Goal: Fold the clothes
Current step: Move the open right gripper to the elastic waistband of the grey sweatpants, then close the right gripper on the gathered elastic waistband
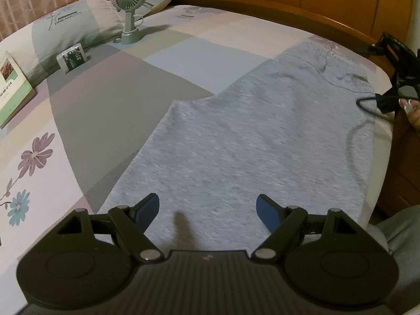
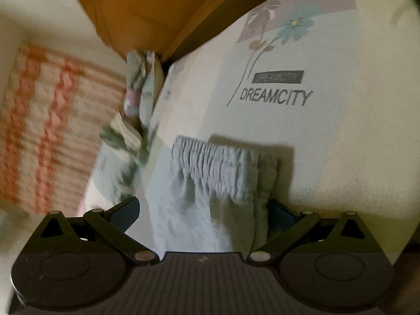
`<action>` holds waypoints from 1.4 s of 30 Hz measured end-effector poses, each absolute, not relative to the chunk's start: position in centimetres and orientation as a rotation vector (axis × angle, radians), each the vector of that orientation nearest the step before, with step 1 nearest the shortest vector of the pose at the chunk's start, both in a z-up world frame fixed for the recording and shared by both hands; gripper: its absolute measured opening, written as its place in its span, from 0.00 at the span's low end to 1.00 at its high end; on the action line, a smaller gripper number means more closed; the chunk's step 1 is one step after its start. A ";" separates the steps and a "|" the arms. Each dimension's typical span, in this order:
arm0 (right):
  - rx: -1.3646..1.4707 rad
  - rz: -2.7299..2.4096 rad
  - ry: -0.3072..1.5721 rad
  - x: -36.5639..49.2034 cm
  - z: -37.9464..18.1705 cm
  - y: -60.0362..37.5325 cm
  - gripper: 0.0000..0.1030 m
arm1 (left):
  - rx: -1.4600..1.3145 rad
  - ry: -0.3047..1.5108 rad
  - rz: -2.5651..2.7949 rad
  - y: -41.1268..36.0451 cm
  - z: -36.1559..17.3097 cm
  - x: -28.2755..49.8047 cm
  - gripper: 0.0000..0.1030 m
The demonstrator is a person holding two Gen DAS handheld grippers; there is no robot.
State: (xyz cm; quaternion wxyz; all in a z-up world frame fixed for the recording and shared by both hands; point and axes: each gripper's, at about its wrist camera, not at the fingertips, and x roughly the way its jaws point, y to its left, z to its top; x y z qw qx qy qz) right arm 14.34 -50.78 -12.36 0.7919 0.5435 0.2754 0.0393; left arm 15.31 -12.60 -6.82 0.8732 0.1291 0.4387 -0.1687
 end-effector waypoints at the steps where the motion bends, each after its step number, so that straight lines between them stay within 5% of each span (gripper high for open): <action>1: 1.179 0.084 0.584 14.1 -12.4 -50.7 1.00 | 0.266 0.916 -0.352 -12.5 -6.8 15.3 0.79; 42: 0.907 0.133 0.547 17.1 -11.5 -48.2 1.00 | 0.194 0.920 -0.393 -11.7 -7.5 16.0 0.79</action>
